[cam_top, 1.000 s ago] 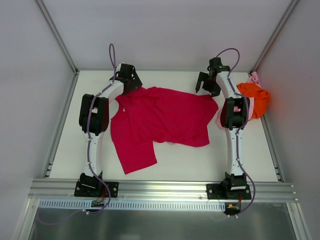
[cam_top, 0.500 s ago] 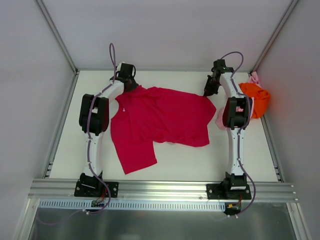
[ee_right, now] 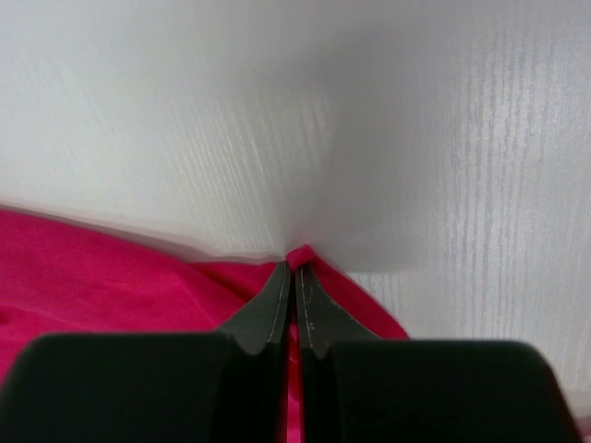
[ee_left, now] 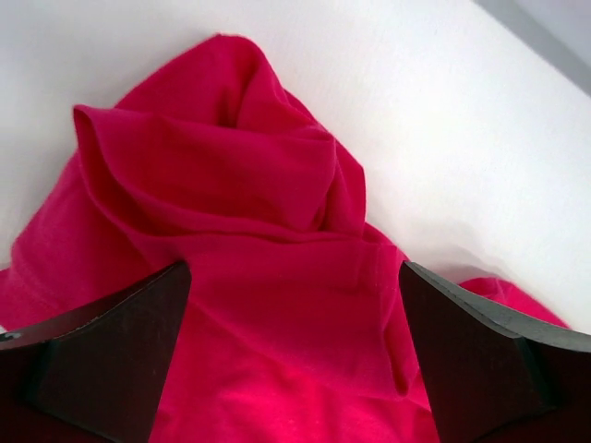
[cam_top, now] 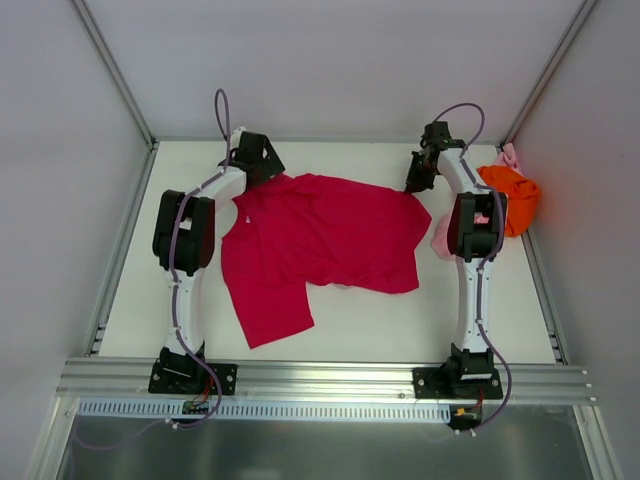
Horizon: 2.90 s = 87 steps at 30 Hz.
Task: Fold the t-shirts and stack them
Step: Grap the side of the flattened tshirt furthest away from the robot with both arms
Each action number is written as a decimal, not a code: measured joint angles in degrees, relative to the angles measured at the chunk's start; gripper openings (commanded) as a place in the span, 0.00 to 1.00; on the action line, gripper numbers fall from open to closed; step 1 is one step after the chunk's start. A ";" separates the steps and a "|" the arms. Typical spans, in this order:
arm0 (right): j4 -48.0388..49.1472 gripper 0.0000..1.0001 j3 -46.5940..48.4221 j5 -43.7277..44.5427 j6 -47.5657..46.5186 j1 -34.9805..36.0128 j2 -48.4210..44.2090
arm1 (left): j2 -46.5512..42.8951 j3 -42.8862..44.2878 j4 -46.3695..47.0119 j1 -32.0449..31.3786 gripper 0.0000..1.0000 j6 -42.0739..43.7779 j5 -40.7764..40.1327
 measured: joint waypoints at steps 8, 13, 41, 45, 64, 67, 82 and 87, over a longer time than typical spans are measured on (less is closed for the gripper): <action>0.02 0.01 0.00 0.00 -0.74 0.31 0.00 | -0.57 0.04 0.00 0.00 0.96 -3.41 -2.14; 0.02 0.01 0.00 0.00 -1.75 0.37 0.00 | 0.04 0.76 -0.04 0.00 0.96 -4.98 -2.29; 1.33 0.01 -1.22 0.09 -3.08 0.59 -0.61 | 1.70 -3.28 4.81 0.07 0.00 -7.67 0.63; 3.65 0.01 -4.42 1.62 -4.09 1.38 -2.60 | -1.64 -7.04 7.82 0.07 0.00 -6.25 0.92; 20.00 0.01 -23.67 17.49 -10.08 7.56 -24.41 | -15.17 -19.54 22.14 -1.97 0.00 -0.17 0.72; 21.31 0.01 -24.63 21.46 -10.71 7.85 -26.60 | -16.35 -21.33 22.53 -1.97 0.00 0.33 -0.20; 28.55 0.01 -30.60 37.20 -14.43 11.21 -28.30 | -22.36 -25.49 24.55 -1.95 0.00 1.86 -5.35; 30.16 0.01 -32.39 38.60 -14.75 11.19 -29.00 | -22.38 -25.79 24.81 -1.92 0.00 1.99 -5.33</action>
